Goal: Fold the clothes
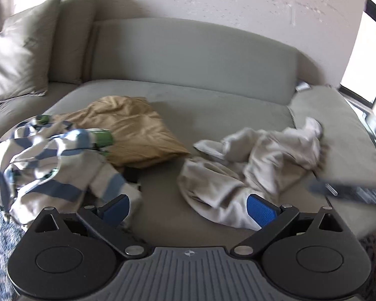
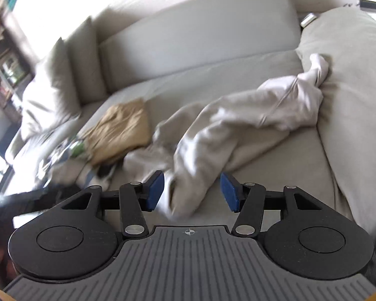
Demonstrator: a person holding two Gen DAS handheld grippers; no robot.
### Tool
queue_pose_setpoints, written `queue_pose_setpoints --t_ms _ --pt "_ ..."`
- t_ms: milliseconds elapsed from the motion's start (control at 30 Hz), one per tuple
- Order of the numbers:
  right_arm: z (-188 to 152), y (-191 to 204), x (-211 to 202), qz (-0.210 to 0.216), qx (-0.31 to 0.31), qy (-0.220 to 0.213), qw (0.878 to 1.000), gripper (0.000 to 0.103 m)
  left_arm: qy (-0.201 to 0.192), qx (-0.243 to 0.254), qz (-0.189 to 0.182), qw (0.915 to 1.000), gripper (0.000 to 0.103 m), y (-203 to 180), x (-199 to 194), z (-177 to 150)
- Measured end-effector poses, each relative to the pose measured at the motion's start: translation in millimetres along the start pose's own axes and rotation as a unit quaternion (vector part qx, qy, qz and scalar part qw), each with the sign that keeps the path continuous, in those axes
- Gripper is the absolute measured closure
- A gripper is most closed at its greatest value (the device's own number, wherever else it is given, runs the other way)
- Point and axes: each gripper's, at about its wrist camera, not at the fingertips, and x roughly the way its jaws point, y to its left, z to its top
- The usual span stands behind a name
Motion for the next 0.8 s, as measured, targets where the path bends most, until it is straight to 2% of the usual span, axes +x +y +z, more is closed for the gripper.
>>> queue_pose_setpoints --t_ms 100,167,233,367,433,533,567,600,633,667,800 --pt "22 12 40 0.003 0.011 0.01 1.0 0.044 0.006 -0.002 0.007 1.0 0.003 3 6 -3" --pt "35 19 69 -0.003 0.03 0.023 0.999 0.031 0.008 -0.01 0.012 0.9998 0.003 8 7 -2" --pt "47 25 96 -0.025 0.042 0.051 0.997 0.031 0.008 -0.018 0.017 0.9997 0.003 13 9 -2" --pt "67 33 136 -0.066 0.059 0.115 0.989 0.037 0.006 -0.031 0.022 0.9993 0.003 23 13 0" --pt "70 33 154 -0.074 0.064 0.13 0.987 0.037 0.009 -0.038 0.023 0.999 0.003 28 17 1" --pt "69 36 169 -0.112 0.034 0.141 0.983 0.038 0.011 -0.047 0.03 0.9984 0.003 35 21 2" --pt "67 35 171 -0.123 0.024 0.143 0.982 0.045 0.011 -0.049 0.032 0.9982 0.003 37 22 3" --pt "65 34 173 -0.134 0.014 0.144 0.98 0.057 0.012 -0.053 0.033 0.998 0.003 39 23 3" --pt "63 31 172 -0.136 0.007 0.138 0.981 0.089 0.013 -0.056 0.033 0.9978 0.003 41 22 3" --pt "60 27 165 -0.13 0.012 0.128 0.983 0.094 0.014 -0.059 0.031 0.9977 0.003 42 22 2" --pt "48 9 121 -0.093 0.032 0.084 0.992 0.096 0.018 -0.059 0.028 0.9977 0.003 43 22 -2"
